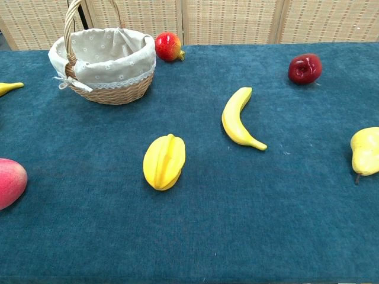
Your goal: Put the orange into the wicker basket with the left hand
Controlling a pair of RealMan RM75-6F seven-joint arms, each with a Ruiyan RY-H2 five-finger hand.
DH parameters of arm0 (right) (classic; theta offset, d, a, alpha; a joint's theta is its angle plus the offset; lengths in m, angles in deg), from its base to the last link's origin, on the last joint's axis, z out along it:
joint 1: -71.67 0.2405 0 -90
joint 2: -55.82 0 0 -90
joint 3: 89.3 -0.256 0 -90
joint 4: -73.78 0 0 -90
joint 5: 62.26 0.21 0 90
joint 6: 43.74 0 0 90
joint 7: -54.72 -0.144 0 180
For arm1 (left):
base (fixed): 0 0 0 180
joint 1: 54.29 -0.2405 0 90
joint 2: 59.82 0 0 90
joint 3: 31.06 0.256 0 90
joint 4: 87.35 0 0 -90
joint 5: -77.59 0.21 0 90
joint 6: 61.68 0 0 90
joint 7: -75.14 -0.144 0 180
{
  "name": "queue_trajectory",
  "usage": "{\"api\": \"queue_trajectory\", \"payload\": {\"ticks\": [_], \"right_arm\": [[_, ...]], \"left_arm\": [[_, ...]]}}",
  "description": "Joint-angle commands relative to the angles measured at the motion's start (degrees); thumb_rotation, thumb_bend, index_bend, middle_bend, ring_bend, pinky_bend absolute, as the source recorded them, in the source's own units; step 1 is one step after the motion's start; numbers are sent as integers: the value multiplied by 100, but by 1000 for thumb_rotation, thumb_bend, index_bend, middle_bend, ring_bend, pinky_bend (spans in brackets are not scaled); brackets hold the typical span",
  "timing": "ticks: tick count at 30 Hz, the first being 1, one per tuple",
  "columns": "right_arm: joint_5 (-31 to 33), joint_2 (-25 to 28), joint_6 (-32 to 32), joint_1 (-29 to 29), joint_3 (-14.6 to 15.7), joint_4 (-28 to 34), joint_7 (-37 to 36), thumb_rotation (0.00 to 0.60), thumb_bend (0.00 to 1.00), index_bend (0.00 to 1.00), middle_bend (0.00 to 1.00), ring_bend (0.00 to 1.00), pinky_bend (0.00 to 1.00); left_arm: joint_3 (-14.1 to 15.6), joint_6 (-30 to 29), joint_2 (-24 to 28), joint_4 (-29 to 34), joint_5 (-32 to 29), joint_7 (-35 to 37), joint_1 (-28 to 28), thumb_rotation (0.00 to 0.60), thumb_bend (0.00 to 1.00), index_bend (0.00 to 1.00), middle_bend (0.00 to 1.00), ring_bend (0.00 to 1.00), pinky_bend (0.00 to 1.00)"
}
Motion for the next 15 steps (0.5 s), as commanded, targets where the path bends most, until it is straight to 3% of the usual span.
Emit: {"api": "queue_trajectory", "payload": {"ticks": [1,15], "right_arm": [[1,1,9,3,3,-10,-15,600,0,264,28,39,0],[18,54,28,-9,6,-38,-216,600,0,265,28,42,0]], "left_arm": [[-204,236,75,-302,-285,226,73,600,307,710,609,576,531],[-885,1750,-241,-1721,-1248,652,1075,600,307,710,609,579,531]]}}
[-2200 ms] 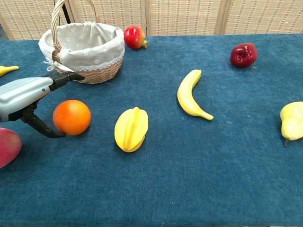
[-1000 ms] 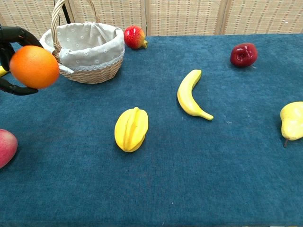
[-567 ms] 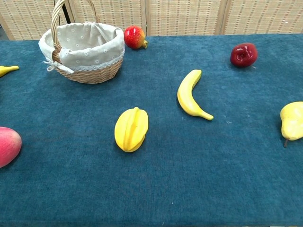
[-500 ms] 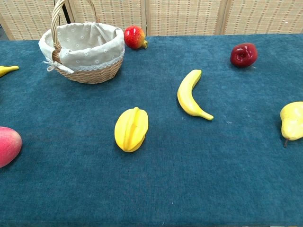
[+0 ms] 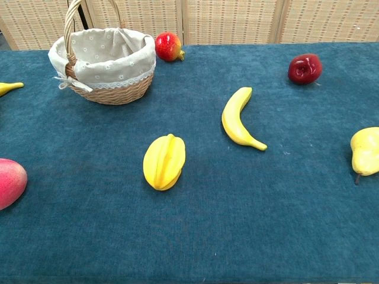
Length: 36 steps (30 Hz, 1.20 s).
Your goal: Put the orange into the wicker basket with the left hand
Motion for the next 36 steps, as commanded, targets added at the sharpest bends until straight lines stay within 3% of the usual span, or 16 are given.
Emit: {"api": "queue_trajectory", "payload": {"ticks": [1,12,29,32,36], "right_arm": [[-8,13,-9,-4,1,8,-24,600,0,265,28,42,0],[-37,50,-45,-25,10,12,-128,600,0,266,28,41,0],[-95,92,-54,-34,40,19,-288,600,0,266,28,41,0],[-83,93,-40,-33,40,7,-306,600,0,266,28,41,0],[-79,104,-28,-32,44,13,-340,600,0,266,28,43,0]], "left_arm": [[-195,467,-146,-400,-261,76,371,600,307,710,609,579,531],[-456,1473,-656,-1586,-549,430,1296,600,308,710,610,579,531],[-414,1889,-1299,-2514,-306,933,2122,600,307,710,610,573,531],[-348,1986,-1306,-2478,-210,1215,2159,600,247,646,520,491,466],[-102,2362,-959,-2246,23,1472,2167,600,69,353,189,238,255]]}}
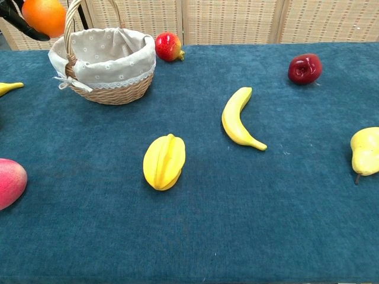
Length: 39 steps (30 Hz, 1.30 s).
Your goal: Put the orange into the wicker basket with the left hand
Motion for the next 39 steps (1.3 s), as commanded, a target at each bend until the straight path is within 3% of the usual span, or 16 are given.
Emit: {"api": "queue_trajectory", "payload": {"ticks": [1,4,7,17,22,28,30,34,39], "right_arm": [[-11,5,10,4,8,8,-3,600,0,267,28,43,0],[-69,20,46,23,42,37,-49,600,0,272,28,47,0],[-84,29,69,33,56,48,-75,600,0,274,28,50,0],[-58,45,107,38,65,53,-122,600,0,279,28,51,0],[-51,37,95,34,62,39,-119,600,0,280,28,51,0],[-38,11,140,59,60,54,-33,600,0,280,28,51,0],[-40,2,148,69,56,72,4,600,0,280,28,51,0],[-25,-25,221,108,57,91,74,600,0,280,28,51,0],[-17,-57,317,163,62,85,114,600,0,280,28,51,0]], "left_arm": [[215,332,310,202,210,191,28,600,39,279,108,161,198],[336,513,452,224,284,199,68,600,1,95,2,16,48],[403,573,471,170,296,166,82,600,0,8,0,0,0],[554,523,603,212,365,371,-2,600,0,0,0,0,0],[646,-393,1306,1305,649,394,-549,600,0,0,0,0,0],[1255,-1702,2992,3788,532,-475,-2087,600,0,0,0,0,0],[1425,-2070,3211,4149,583,-554,-2450,600,0,0,0,0,0],[1853,-2844,3279,4359,810,-444,-3242,600,0,0,0,0,0],[2018,-3277,2908,4063,900,-256,-3705,600,0,0,0,0,0]]}}
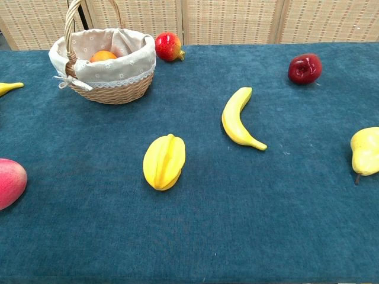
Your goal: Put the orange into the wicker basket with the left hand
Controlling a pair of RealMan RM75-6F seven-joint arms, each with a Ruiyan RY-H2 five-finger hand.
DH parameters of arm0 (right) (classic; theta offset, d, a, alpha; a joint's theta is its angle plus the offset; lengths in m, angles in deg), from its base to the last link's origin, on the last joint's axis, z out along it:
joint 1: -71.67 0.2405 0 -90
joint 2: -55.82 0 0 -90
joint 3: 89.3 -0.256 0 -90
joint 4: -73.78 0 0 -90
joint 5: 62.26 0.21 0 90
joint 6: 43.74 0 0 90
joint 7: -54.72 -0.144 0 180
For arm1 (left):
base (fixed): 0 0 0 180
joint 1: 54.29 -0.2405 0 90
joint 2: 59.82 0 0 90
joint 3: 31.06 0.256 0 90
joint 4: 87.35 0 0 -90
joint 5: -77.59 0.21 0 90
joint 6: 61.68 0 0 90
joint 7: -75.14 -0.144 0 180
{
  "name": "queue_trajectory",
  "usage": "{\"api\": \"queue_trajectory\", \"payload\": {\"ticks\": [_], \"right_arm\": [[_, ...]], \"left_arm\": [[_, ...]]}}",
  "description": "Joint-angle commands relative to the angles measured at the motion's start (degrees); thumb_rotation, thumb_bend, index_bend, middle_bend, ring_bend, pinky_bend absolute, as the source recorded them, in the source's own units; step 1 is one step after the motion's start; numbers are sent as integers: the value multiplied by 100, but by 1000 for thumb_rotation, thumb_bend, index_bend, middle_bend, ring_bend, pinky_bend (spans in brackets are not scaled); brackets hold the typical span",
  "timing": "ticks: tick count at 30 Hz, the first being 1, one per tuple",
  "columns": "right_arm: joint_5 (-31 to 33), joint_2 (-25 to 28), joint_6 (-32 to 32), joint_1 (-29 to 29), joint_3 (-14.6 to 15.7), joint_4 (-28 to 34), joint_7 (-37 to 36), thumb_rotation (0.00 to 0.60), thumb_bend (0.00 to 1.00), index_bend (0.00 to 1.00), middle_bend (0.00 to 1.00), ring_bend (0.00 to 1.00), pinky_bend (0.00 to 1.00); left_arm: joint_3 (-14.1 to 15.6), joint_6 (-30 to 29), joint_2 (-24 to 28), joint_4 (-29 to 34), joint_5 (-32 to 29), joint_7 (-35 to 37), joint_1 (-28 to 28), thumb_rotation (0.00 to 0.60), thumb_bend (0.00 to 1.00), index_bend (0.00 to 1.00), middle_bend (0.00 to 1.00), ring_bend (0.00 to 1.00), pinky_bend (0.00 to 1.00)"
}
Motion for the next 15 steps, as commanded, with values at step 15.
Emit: {"api": "queue_trajectory", "payload": {"ticks": [15], "right_arm": [[-47,-69,155,135,14,-26,-88,600,0,282,28,54,0]], "left_arm": [[82,-238,-678,-591,91,-201,-460,600,0,0,0,0,0]]}}
